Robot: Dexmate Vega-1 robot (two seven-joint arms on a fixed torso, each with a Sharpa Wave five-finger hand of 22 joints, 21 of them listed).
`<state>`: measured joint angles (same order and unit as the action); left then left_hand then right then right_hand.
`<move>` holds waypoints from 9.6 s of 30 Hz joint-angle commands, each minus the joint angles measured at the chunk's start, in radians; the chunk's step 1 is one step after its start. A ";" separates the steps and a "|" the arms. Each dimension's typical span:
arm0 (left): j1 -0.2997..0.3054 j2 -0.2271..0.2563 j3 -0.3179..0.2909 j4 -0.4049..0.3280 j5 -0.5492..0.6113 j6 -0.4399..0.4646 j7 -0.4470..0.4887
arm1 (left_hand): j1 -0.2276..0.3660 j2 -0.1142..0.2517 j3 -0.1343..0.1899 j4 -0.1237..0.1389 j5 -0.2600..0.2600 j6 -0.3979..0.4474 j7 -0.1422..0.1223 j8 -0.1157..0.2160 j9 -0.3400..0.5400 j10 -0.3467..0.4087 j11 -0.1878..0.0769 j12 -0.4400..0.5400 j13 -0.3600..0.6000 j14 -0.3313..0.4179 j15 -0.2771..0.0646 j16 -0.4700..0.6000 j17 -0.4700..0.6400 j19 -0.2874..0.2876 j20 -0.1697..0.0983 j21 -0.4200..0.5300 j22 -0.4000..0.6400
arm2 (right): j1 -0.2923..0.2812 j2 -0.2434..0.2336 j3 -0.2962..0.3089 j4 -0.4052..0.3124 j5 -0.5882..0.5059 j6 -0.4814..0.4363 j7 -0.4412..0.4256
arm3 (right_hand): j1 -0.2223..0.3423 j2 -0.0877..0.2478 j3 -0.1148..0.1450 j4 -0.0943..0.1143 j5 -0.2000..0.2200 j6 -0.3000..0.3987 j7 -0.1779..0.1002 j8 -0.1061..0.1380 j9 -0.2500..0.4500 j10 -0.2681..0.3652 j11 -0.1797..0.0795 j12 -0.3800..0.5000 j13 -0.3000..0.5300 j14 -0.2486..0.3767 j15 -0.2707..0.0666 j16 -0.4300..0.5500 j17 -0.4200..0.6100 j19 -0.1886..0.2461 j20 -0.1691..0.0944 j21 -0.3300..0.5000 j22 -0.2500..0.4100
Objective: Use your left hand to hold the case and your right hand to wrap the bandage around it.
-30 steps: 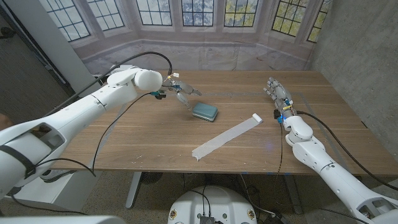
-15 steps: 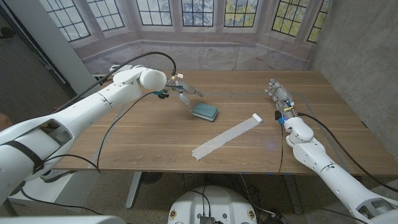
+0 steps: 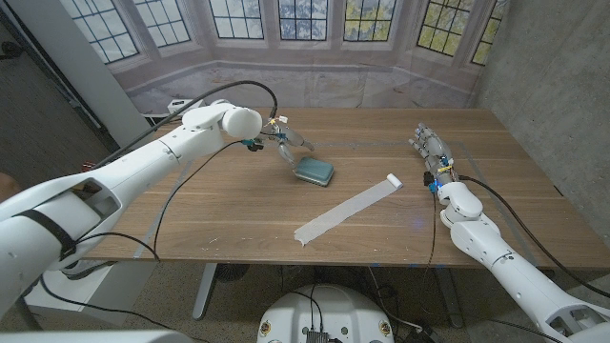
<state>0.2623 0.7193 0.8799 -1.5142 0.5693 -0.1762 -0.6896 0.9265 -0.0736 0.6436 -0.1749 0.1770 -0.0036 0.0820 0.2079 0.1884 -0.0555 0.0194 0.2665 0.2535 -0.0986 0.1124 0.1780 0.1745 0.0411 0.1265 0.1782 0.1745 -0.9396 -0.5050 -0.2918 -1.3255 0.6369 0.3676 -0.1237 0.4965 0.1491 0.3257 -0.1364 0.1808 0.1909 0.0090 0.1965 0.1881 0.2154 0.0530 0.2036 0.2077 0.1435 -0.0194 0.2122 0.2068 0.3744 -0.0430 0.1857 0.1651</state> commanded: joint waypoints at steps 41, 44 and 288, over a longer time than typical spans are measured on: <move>0.157 0.037 -0.034 -0.128 0.176 0.086 0.193 | 0.039 -0.008 -0.035 0.015 -0.002 0.072 0.002 0.021 0.018 0.058 0.004 0.071 0.035 0.082 -0.005 0.023 0.009 0.059 -0.015 0.029 0.004 | 0.016 0.014 0.017 0.089 0.050 0.016 0.051 | 0.010 0.005 -0.002 -0.005 0.006 0.003 0.002 0.000 0.004 0.000 0.003 0.003 0.002 -0.002 0.004 0.006 0.004 0.008 0.000 0.007 0.005; 0.162 0.035 -0.035 -0.119 0.181 0.078 0.221 | 0.040 -0.007 -0.038 0.015 -0.002 0.084 0.001 0.024 0.019 0.068 0.002 0.080 0.040 0.095 -0.006 0.025 0.009 0.066 -0.017 0.031 0.004 | 0.018 0.016 0.018 0.097 0.054 0.017 0.055 | 0.010 0.005 -0.002 -0.005 0.006 0.004 0.002 0.000 0.004 0.000 0.003 0.003 0.002 -0.001 0.005 0.006 0.004 0.008 0.000 0.007 0.005; 0.274 0.004 -0.125 -0.046 0.026 0.054 0.669 | 0.082 0.050 -0.149 0.025 0.023 0.585 -0.129 0.400 0.102 0.493 -0.177 0.372 0.265 0.484 -0.193 0.047 0.077 0.230 -0.084 0.032 0.011 | 0.412 -0.396 -0.801 -0.878 -0.816 -1.708 -0.052 | 0.299 -0.123 0.017 -0.036 0.002 0.383 0.049 0.049 0.010 0.389 0.007 0.206 0.084 0.363 -0.010 0.062 -0.002 0.236 0.075 0.022 0.008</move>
<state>0.5383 0.7231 0.7529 -1.5634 0.5997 -0.1197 -0.0253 1.0043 -0.0659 0.4841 -0.1558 0.1964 0.4739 -0.0126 0.4332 0.2744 0.3791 -0.1112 0.6331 0.5144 0.3752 -0.0821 0.2285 0.2488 0.2713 0.0499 0.2130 0.1844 -0.5613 -0.9122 -1.0331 -2.2112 -0.1713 -1.2938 -0.1765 0.7833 0.0281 0.3420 -0.1749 0.1807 0.5575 0.0608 0.2382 0.1933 0.5942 0.0604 0.3992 0.2862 0.4922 -0.0251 0.2666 0.2026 0.6001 0.0325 0.2090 0.1701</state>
